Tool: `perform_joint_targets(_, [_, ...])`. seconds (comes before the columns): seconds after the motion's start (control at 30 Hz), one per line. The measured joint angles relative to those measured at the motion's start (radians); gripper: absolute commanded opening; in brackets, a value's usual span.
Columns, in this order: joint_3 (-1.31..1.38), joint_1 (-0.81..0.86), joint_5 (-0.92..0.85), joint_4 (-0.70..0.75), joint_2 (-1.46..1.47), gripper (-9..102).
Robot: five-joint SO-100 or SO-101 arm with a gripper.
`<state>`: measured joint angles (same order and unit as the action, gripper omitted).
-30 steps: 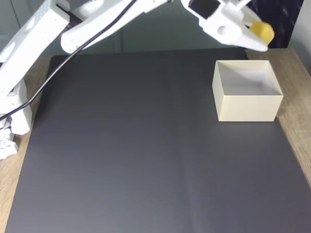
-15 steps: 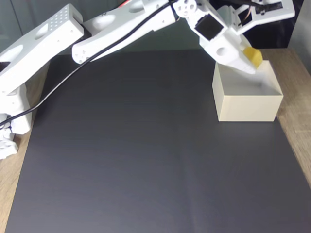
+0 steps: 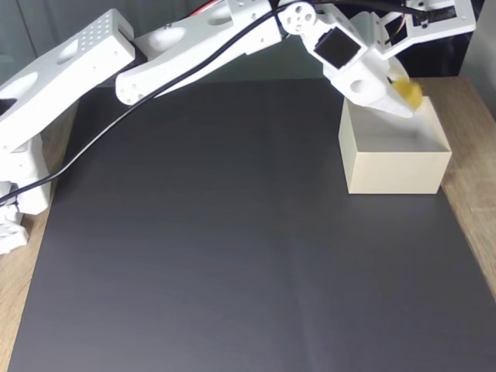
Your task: Grasp a cube block and put it in the white box.
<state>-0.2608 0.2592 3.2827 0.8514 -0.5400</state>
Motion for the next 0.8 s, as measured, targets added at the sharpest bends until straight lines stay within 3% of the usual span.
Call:
perform_joint_targets(0.17, [0.0, 0.014, 0.0, 0.002, 0.0, 22])
perform_joint_targets(0.4, [0.015, 0.02, 0.003, 0.144, 0.0, 0])
perform_joint_targets(0.63, [0.38, 0.02, -0.008, 0.522, 0.06, 0])
perform_joint_targets(0.8, [0.407, 0.02, -0.02, 0.592, 0.009, 0])
